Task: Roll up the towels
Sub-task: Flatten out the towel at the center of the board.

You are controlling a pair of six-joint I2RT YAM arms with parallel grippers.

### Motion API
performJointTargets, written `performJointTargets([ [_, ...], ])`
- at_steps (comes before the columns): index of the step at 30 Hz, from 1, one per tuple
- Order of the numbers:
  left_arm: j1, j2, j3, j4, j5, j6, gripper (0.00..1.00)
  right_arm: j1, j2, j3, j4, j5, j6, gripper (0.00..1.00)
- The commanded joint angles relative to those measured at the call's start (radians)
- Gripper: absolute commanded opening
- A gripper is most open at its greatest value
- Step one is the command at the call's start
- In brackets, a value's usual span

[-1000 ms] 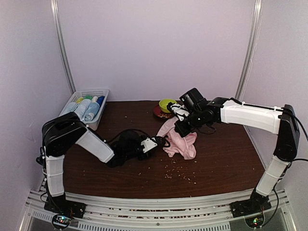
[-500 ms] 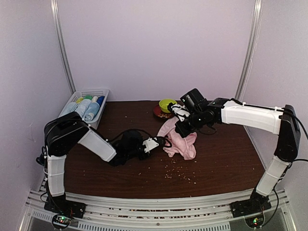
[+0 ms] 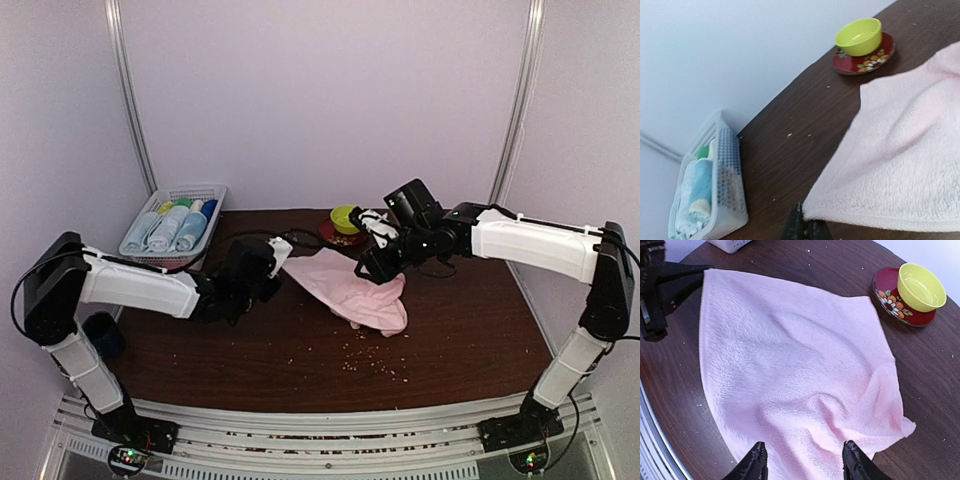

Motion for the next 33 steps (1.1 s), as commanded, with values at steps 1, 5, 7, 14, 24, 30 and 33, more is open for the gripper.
performJointTargets([
  [1,-0.004,-0.133,-0.087,-0.188,-0.174,-0.242,0.0,0.001,-0.068,-0.049,0.053,0.094,0.016,0.55],
  [5,-0.004,-0.206,-0.165,-0.232,-0.215,-0.342,0.0,-0.017,-0.066,-0.107,0.066,0.183,0.066,0.57],
  [7,-0.004,-0.238,-0.203,-0.237,-0.229,-0.37,0.0,-0.032,-0.056,-0.147,0.092,0.2,0.095,0.57],
  [14,-0.004,-0.314,-0.323,-0.158,-0.227,-0.366,0.0,-0.095,0.061,-0.227,0.176,0.212,0.187,0.56],
  [24,-0.004,-0.286,-0.313,-0.127,-0.235,-0.326,0.0,-0.115,0.23,-0.182,0.219,0.049,0.216,0.5],
  [30,-0.004,-0.283,-0.314,-0.123,-0.233,-0.321,0.0,-0.115,0.265,-0.163,0.268,-0.08,0.245,0.49],
  [33,-0.004,-0.281,-0.312,-0.127,-0.231,-0.323,0.0,-0.114,0.266,-0.159,0.269,-0.086,0.255,0.49],
])
